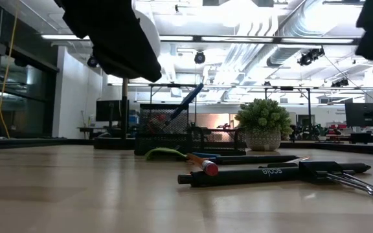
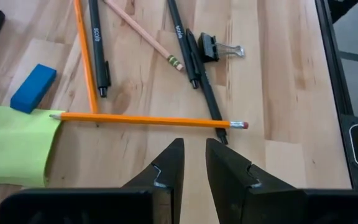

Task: Pick and place office supplies into organizer
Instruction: Put the black binder clip into the bottom left side of the desk organizer

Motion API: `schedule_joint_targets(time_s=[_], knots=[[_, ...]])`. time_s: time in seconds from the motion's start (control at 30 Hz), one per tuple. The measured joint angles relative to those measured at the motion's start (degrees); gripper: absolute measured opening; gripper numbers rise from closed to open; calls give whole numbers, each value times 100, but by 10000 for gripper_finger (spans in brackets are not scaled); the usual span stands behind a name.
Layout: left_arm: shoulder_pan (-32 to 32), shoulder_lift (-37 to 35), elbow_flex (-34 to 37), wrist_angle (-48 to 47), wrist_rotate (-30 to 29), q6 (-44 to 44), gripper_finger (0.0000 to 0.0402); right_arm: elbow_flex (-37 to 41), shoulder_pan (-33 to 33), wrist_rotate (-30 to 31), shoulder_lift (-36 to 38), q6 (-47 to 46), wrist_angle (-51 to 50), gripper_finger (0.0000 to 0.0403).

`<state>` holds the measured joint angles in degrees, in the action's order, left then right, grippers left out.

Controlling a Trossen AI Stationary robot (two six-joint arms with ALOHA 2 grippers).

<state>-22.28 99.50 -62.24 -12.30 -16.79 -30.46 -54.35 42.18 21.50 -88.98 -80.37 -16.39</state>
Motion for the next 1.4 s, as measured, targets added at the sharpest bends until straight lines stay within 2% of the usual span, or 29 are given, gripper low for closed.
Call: schedule_joint_targets(time_s=[0.13, 0.33, 0.43, 0.63, 0.73, 0.87, 1.03, 1.2, 1.4], knots=[[-71, 0, 0, -16, 39, 2, 56, -29, 2, -19, -644, -822, 600, 108], [-339, 0, 0, -87, 192, -173, 56, -930, -138, -271, -1488, -1259, -114, 108], [-504, 0, 0, -137, 185, -403, 56, -1737, -184, -389, -1844, -1282, -1304, 108], [-725, 0, 0, -135, 76, -1013, 56, -3544, -165, -241, -2378, -1596, -4374, 108], [-796, 0, 0, -119, 78, -1425, 56, -4062, -120, -192, -2559, -1822, -5100, 108], [-909, 0, 0, -115, 105, -1803, 56, -4244, -86, -121, -2701, -1835, -4998, 108], [-1029, 0, -93, -125, 369, -2213, 56, -4062, -33, 170, -2707, -1572, -4340, 108], [-1275, 0, -366, -126, 410, -2517, 56, -3943, -14, 200, -2707, -1453, -4016, 108], [-1560, 0, -637, -125, 146, -2525, 56, -3945, -49, 30, -2731, -1761, -4059, 108]])
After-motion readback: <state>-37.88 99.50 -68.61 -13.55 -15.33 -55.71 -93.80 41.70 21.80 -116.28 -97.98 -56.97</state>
